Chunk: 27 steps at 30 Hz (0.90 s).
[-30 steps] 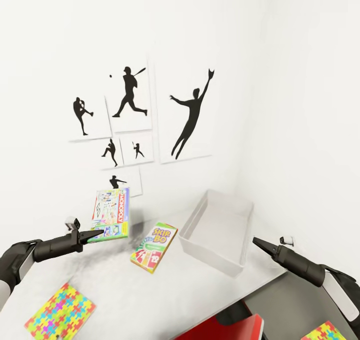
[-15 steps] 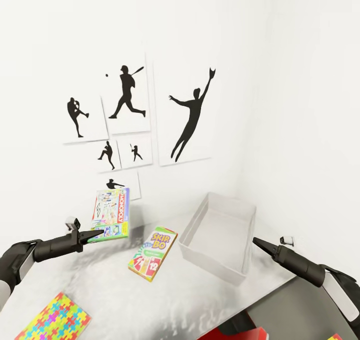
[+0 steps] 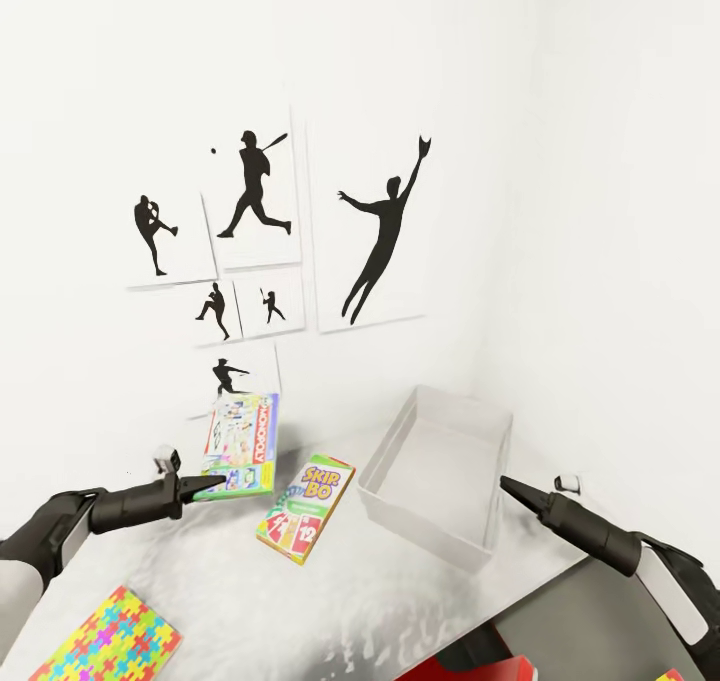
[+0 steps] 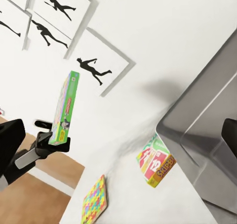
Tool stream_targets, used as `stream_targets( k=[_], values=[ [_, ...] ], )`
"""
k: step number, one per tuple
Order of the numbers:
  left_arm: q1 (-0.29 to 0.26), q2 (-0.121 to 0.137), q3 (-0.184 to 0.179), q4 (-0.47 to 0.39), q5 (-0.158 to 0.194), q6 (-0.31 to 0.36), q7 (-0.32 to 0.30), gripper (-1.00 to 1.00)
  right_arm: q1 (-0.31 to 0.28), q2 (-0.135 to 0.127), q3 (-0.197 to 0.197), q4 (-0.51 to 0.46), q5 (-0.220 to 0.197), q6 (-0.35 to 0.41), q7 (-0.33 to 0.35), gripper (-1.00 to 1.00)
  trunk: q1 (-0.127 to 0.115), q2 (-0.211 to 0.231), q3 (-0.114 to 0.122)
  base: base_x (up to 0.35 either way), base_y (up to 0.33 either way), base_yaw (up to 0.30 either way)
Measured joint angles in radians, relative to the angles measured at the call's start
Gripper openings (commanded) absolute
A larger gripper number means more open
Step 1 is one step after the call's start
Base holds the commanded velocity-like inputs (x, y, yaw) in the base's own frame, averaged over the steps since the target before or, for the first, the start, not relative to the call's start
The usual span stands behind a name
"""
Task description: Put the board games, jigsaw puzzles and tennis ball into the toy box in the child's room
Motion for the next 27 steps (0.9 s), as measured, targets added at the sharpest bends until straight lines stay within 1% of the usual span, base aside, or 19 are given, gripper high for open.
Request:
stream_targets(
  k=[6, 17, 27],
  values=[
    [0.013, -0.009, -0.001, 0.008, 0.005, 0.000, -0.001, -1.00, 0.000, -0.005, -0.001, -0.001, -0.001, 0.001, -0.008, 1.00, 0.000, 0.000, 0.000, 0.000, 0.000, 0.000],
    [0.016, -0.010, 0.000, 0.009, 0.006, 0.000, -0.001, -1.00, 0.000, -0.012, -0.003, -0.001, -0.002, 0.008, -0.010, 1.00, 0.000, 0.000, 0.000, 0.000, 0.000, 0.000],
    [0.016, -0.009, 0.001, 0.009, 0.007, 0.000, -0.001, -1.00, 0.000, -0.014, -0.003, -0.001, -0.002, 0.011, -0.010, 1.00, 0.000, 0.000, 0.000, 0.000, 0.000, 0.000]
  ],
)
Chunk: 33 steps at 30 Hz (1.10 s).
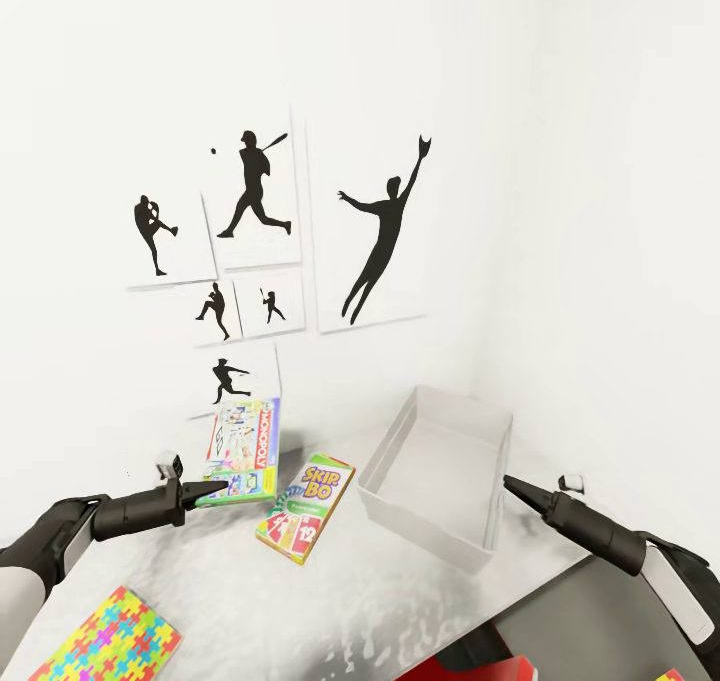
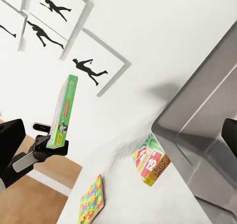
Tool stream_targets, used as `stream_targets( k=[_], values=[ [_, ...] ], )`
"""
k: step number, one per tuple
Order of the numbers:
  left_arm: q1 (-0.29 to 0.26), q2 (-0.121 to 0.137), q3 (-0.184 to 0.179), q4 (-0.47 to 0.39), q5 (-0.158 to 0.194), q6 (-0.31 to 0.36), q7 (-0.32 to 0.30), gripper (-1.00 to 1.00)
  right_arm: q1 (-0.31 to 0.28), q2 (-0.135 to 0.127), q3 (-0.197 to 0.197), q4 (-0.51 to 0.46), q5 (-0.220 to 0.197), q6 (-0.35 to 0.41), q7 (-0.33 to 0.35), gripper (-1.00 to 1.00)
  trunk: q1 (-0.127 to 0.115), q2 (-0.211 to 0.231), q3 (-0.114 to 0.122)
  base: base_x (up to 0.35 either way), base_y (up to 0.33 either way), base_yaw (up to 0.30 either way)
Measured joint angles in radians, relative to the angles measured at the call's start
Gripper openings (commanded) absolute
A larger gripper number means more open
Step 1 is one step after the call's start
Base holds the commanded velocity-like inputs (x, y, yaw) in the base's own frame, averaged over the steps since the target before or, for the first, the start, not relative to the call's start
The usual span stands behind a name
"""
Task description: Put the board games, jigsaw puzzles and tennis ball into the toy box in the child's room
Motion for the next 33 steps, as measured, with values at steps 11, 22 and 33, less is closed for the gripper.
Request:
stream_targets(
  k=[11, 22, 33],
  values=[
    [0.000, 0.000, 0.002, 0.000, 0.000, 0.000, -0.001, -1.00, 0.000, 0.000, -0.001, 0.000, -0.001, 0.001, 0.000, 1.00, 0.000, 0.000, 0.000, 0.000, 0.000, 0.000],
    [0.001, 0.002, 0.002, 0.000, 0.000, 0.000, -0.002, -1.00, 0.000, 0.000, -0.002, 0.000, 0.000, 0.002, 0.000, 1.00, 0.000, 0.000, 0.001, 0.000, 0.000, -0.013],
    [0.001, 0.002, 0.002, 0.000, 0.000, 0.000, -0.012, -1.00, 0.000, 0.000, -0.002, 0.000, -0.001, 0.002, 0.000, 1.00, 0.000, 0.000, 0.001, 0.000, 0.000, -0.001]
  ],
)
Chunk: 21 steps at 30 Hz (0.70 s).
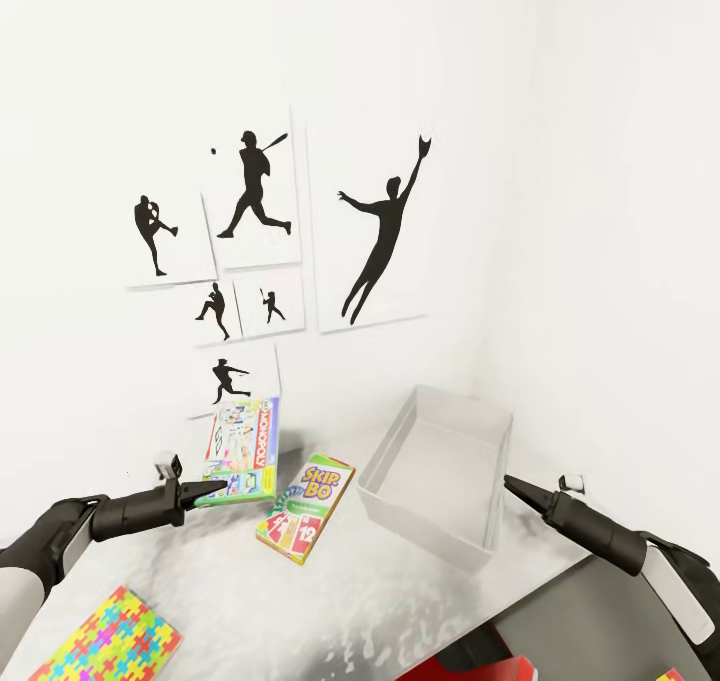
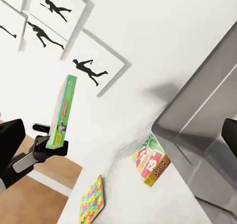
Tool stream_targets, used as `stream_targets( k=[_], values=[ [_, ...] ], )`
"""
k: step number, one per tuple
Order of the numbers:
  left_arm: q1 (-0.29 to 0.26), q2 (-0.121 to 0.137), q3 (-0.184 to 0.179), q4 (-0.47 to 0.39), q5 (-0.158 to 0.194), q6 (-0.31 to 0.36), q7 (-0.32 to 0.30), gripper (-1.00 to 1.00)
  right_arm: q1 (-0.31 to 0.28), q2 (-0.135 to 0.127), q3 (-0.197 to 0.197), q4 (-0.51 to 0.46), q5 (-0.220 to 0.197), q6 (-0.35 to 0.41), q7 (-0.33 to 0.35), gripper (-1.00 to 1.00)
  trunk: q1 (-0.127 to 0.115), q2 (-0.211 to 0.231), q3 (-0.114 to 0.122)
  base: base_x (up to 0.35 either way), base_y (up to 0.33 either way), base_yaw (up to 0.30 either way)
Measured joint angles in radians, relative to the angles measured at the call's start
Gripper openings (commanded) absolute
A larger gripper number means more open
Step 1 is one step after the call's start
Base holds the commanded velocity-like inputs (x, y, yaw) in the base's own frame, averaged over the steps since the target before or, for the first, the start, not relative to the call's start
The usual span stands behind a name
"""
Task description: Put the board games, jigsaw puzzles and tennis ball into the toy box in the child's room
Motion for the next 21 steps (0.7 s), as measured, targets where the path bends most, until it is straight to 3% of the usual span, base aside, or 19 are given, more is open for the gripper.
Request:
stream_targets(
  k=[21],
  values=[
    [0.000, -0.002, 0.000, -0.011, -0.002, 0.000, 0.000, -1.00, 0.000, -0.002, 0.000, 0.000, -0.002, 0.001, 0.001, 1.00, 0.000, 0.000, 0.000, 0.000, 0.000, 0.000]
  ],
)
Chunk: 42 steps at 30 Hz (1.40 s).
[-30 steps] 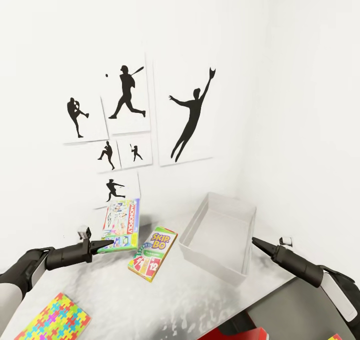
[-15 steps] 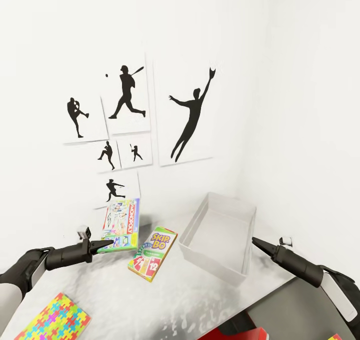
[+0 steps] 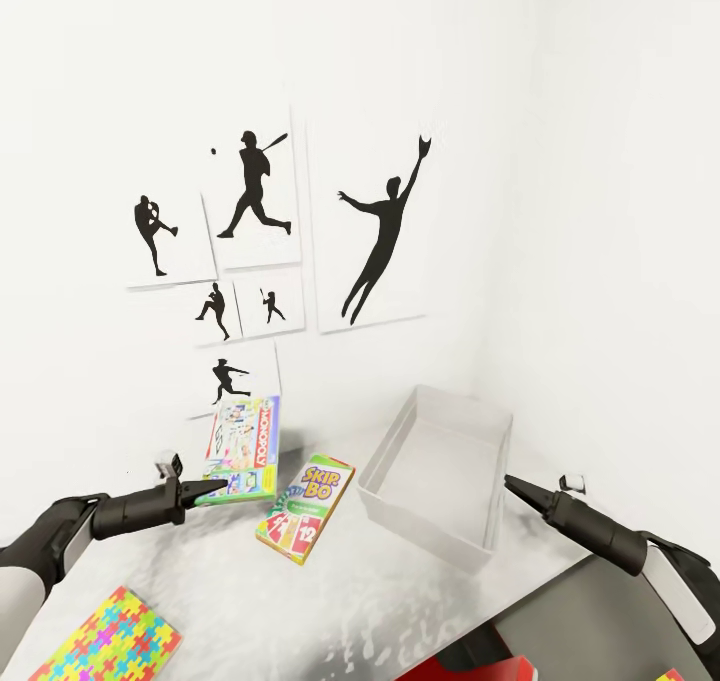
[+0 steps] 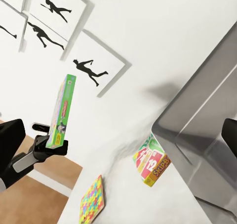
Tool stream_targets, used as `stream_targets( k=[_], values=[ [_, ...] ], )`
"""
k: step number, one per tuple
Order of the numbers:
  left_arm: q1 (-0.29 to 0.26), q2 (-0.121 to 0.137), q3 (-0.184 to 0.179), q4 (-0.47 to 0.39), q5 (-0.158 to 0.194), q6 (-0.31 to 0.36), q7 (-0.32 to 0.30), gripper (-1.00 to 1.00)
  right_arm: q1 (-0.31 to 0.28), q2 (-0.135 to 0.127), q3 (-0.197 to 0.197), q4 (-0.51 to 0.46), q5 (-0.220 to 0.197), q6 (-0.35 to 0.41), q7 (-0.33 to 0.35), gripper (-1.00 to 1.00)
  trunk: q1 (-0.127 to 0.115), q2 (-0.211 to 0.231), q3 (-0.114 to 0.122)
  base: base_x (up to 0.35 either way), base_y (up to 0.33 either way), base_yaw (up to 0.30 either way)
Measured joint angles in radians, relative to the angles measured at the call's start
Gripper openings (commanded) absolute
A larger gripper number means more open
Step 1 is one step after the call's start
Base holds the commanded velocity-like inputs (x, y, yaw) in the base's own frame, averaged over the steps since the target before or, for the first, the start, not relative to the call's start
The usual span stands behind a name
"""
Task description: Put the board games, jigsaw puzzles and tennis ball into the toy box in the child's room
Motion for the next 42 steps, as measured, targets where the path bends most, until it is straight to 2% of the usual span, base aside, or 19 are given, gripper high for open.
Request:
stream_targets(
  k=[11, 16, 20, 24, 31, 42],
  values=[
    [-0.028, -0.010, -0.002, -0.032, -0.004, 0.015, 0.000, -1.00, 0.000, -0.001, -0.022, 0.000, 0.001, 0.002, 0.003, 1.00, 0.000, 0.000, 0.000, 0.000, 0.000, 0.000],
    [-0.035, -0.042, -0.008, -0.102, -0.028, 0.037, 0.001, -1.00, 0.000, -0.001, -0.027, 0.000, 0.001, 0.004, 0.004, 1.00, 0.000, 0.000, 0.000, 0.000, 0.000, 0.000],
    [-0.049, -0.072, -0.011, -0.155, -0.070, 0.082, 0.049, -1.00, 0.000, -0.003, -0.029, 0.000, 0.000, 0.005, 0.005, 1.00, 0.000, 0.000, 0.000, 0.000, 0.000, 0.000],
    [-0.054, -0.089, -0.014, -0.175, -0.081, 0.086, 0.077, -1.00, 0.000, -0.010, -0.029, 0.000, -0.002, 0.005, 0.005, 1.00, 0.000, 0.000, 0.000, 0.000, 0.000, 0.000],
    [-0.055, -0.095, -0.016, -0.183, -0.081, 0.055, 0.079, -1.00, 0.000, -0.013, -0.029, 0.000, -0.002, 0.004, 0.005, 1.00, 0.000, 0.000, 0.000, -0.019, -0.004, 0.000],
    [-0.054, -0.090, -0.012, -0.184, -0.078, 0.050, 0.076, -1.00, 0.000, -0.013, -0.029, 0.000, -0.002, 0.004, 0.005, 1.00, 0.000, 0.000, 0.000, -0.140, -0.053, -0.007]
  ],
)
